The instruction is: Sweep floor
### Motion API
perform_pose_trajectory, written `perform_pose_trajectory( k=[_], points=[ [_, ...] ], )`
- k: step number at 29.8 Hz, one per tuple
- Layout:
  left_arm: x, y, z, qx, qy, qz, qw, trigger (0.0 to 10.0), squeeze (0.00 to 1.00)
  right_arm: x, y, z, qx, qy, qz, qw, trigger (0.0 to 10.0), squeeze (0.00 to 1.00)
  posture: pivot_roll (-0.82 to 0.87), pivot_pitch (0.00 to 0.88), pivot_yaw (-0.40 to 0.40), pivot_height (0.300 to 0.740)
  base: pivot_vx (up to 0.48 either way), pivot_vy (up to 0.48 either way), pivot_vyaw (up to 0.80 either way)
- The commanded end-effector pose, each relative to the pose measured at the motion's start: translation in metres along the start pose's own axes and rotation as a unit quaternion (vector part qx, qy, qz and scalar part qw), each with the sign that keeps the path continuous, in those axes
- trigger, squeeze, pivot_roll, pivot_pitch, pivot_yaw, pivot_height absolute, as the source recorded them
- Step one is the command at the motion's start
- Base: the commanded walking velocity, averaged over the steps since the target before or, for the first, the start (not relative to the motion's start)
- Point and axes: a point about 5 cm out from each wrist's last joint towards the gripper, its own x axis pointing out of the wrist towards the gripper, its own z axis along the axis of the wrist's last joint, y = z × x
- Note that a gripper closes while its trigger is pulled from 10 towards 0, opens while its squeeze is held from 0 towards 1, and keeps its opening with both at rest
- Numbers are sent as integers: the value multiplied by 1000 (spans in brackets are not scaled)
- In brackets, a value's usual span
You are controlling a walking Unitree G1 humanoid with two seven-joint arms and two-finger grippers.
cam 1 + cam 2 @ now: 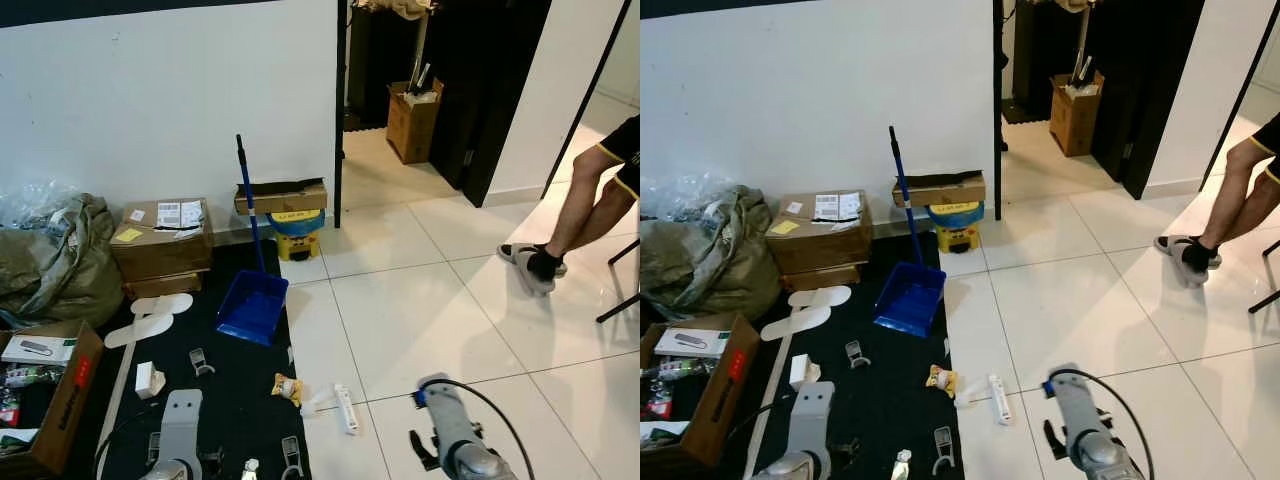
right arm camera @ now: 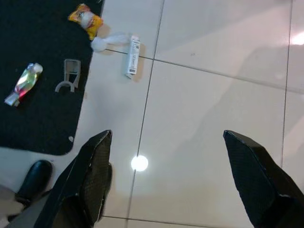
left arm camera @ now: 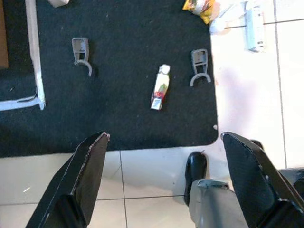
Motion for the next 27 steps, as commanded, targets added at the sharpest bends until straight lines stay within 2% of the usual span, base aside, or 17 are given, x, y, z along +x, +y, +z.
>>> perform_pose_trajectory(
  k=[1,9,11,12,14,15,16,20,27],
  points=[
    [-2,13,-7,-3,5,23,1000,10000,0,1,2,7,-14,-11,9,1000,10000,0,-52,0,-17,740,0,0,0],
    [-4,20,-15,-9,6,48,999,10000,0,2,6,4,0,-1,12,1000,10000,0,33,0,-39,740,0,0,0],
    [-4,21,-15,-10,2,50,999,10000,0,2,8,2,13,4,10,1000,10000,0,41,0,-39,740,0,0,0],
    [-4,22,-14,-6,-5,48,999,10000,0,2,11,1,36,9,8,999,10000,0,61,0,-43,740,0,0,0],
    [-4,22,-14,-6,-5,48,999,10000,0,2,11,1,36,9,8,999,10000,0,61,0,-43,740,0,0,0],
    [-4,22,-12,-1,-12,48,999,10000,0,2,13,0,55,13,6,998,10000,0,61,0,-43,740,0,0,0],
    [-4,22,-12,-1,-12,48,999,10000,0,2,13,0,55,13,6,998,10000,0,61,0,-43,740,0,0,0],
    [-5,31,-9,-18,-19,60,998,10000,0,2,22,-3,91,21,14,995,10000,0,84,0,-65,740,0,0,0],
    [-5,27,-11,-23,-14,46,999,10000,0,3,18,-1,112,17,19,993,10000,0,82,0,-68,740,0,0,0]
  ],
)
